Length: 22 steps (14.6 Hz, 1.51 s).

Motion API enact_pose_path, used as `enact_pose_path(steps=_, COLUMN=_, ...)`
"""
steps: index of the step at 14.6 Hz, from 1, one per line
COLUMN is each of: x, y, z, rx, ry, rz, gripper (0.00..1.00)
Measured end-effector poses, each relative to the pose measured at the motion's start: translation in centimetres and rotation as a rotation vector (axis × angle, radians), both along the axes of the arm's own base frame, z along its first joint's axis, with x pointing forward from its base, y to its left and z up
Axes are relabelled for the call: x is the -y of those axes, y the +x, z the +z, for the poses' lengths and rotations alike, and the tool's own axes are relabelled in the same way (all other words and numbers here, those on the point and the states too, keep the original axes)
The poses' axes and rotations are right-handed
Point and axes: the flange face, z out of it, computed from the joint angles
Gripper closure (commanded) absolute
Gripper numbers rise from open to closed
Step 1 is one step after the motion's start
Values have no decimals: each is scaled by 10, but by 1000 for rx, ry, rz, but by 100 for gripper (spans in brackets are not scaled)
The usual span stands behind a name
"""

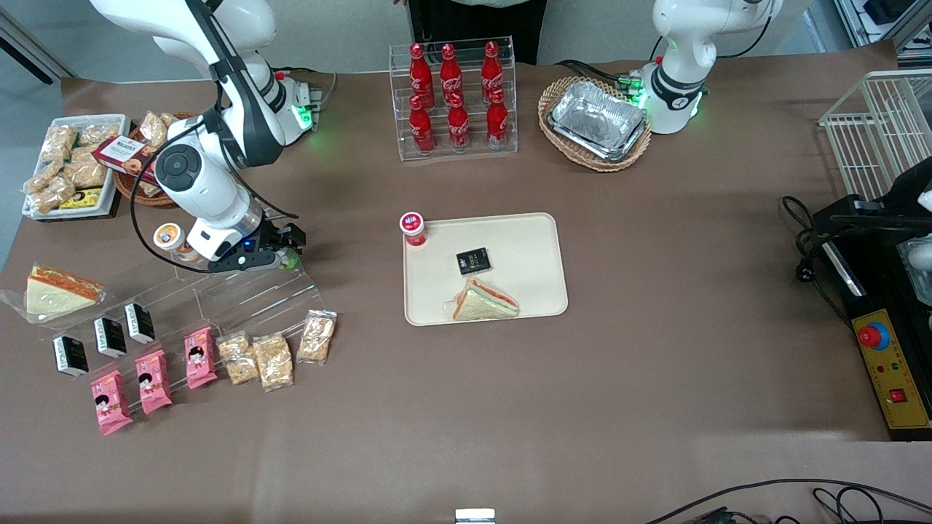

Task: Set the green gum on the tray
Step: 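Lower the right gripper and close it around the gum bottle, then lift the gum bottle up off the rack with the right gripper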

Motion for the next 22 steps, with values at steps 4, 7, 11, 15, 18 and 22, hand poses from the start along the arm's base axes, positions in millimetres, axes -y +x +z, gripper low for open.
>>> enact_pose_path(steps=4, x=1, y=-4, z=-3, rx=-15, ry=-4, rz=1, gripper=15)
enact_pose_path(steps=7, x=-2, y=-7, z=0, rx=-24, ry=-7, rz=7, gripper=50)
enact_pose_path(steps=11, x=-3, y=-8, z=1, rx=-27, ry=-8, rz=7, gripper=100)
enact_pose_path(steps=15, x=-3, y=-9, z=7, rx=-28, ry=-9, rz=7, gripper=100)
enact_pose_path(steps=18, x=-5, y=-2, z=45, rx=-36, ry=-14, rz=10, gripper=100)
enact_pose_path(steps=22, x=-15, y=22, z=168, rx=-74, ry=-20, rz=19, gripper=100)
